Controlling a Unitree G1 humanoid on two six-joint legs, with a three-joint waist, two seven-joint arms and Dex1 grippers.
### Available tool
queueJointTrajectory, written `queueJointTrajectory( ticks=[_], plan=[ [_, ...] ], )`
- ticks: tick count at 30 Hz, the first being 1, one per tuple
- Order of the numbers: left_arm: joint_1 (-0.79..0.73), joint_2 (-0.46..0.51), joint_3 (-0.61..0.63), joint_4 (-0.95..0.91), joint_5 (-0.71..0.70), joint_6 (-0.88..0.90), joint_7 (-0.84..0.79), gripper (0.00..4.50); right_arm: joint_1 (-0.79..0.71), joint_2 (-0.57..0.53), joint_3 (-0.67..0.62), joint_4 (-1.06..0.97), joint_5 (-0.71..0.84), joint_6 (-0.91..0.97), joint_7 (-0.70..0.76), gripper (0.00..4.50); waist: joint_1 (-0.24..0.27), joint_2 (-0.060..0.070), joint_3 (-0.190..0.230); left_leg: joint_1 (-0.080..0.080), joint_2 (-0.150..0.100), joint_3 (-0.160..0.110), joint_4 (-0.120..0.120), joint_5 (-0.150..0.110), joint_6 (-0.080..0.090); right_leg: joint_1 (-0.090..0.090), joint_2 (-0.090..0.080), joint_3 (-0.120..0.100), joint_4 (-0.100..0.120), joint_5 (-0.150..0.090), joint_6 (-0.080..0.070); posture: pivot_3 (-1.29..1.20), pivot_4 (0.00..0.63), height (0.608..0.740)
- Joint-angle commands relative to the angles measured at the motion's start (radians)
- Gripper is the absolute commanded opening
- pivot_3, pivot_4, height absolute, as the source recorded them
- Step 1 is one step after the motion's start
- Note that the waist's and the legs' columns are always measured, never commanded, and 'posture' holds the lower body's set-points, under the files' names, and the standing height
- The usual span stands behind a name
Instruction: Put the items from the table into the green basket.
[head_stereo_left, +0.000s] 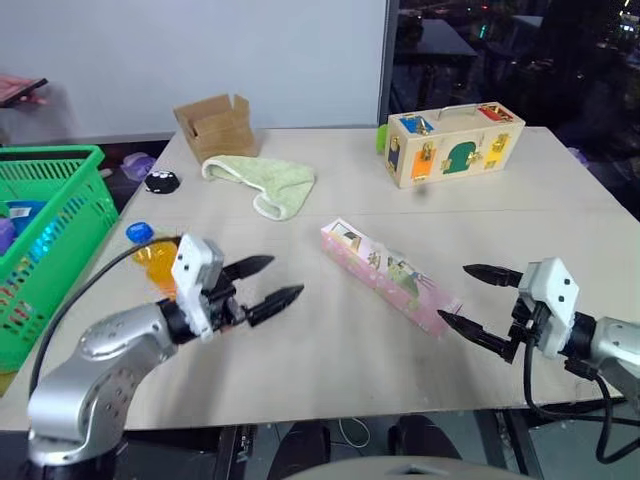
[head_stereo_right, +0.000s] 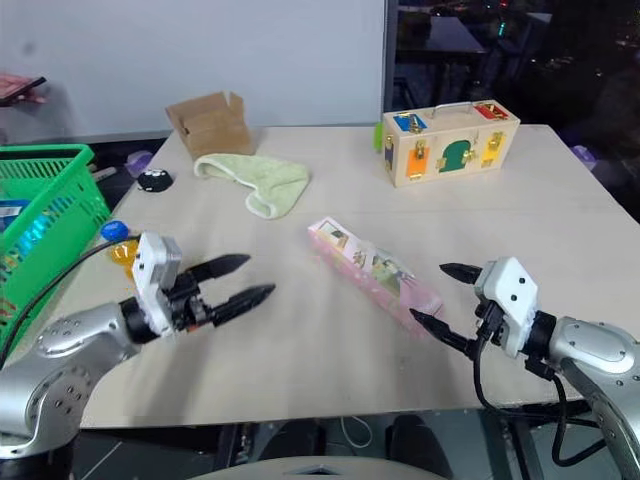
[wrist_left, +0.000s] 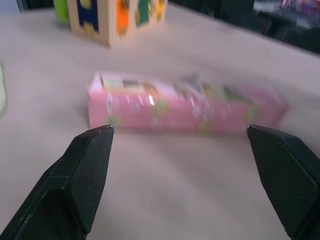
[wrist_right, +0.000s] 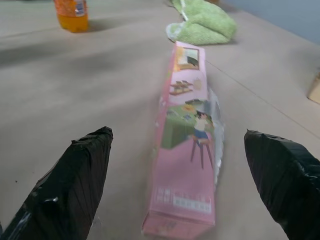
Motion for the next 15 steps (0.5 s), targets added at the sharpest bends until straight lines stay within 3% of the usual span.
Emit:
queueJointTrajectory(
  ticks=[1,7,11,15],
  plan=[
    [-0.126,0.085,-0.085,0.02,0.103,-0.068,-0.005,4.46,-0.003,0.004,0.001,-0.001,-0.003,-0.02,0.005,4.5,0.026,0.0,0.0,0.0,0.0,0.0,0.0,0.0,0.0,0.0,0.0,-0.001,0.0,0.0,0.0,0.03,0.0,0.74],
    [-0.499,0.215,-0.438,0.263,0.328,-0.172,-0.209,4.46,0.036,0.016,-0.024,-0.024,-0.005,-0.032,-0.012,4.5,0.033,0.001,0.0,0.0,0.0,0.007,0.0,0.0,0.0,0.001,0.0,0.003,-0.003,0.0,0.0,-0.03,0.0,0.74],
    [-0.789,0.132,-0.636,0.504,0.428,-0.2,-0.341,4.46,0.065,0.023,-0.032,-0.05,-0.013,-0.033,-0.025,4.5,0.02,0.0,0.0,-0.005,0.0,0.008,0.0,-0.001,0.001,-0.001,0.0,0.004,-0.004,0.0,0.001,-0.07,0.0,0.74],
    [-1.02,0.004,-0.812,0.837,0.59,-0.396,-0.472,4.46,0.095,0.036,-0.038,-0.087,-0.006,-0.026,-0.046,4.5,-0.009,0.0,-0.001,-0.012,0.0,0.007,0.001,-0.001,0.001,-0.007,0.002,0.005,-0.002,0.003,0.003,-0.1,0.0,0.74]
  ],
)
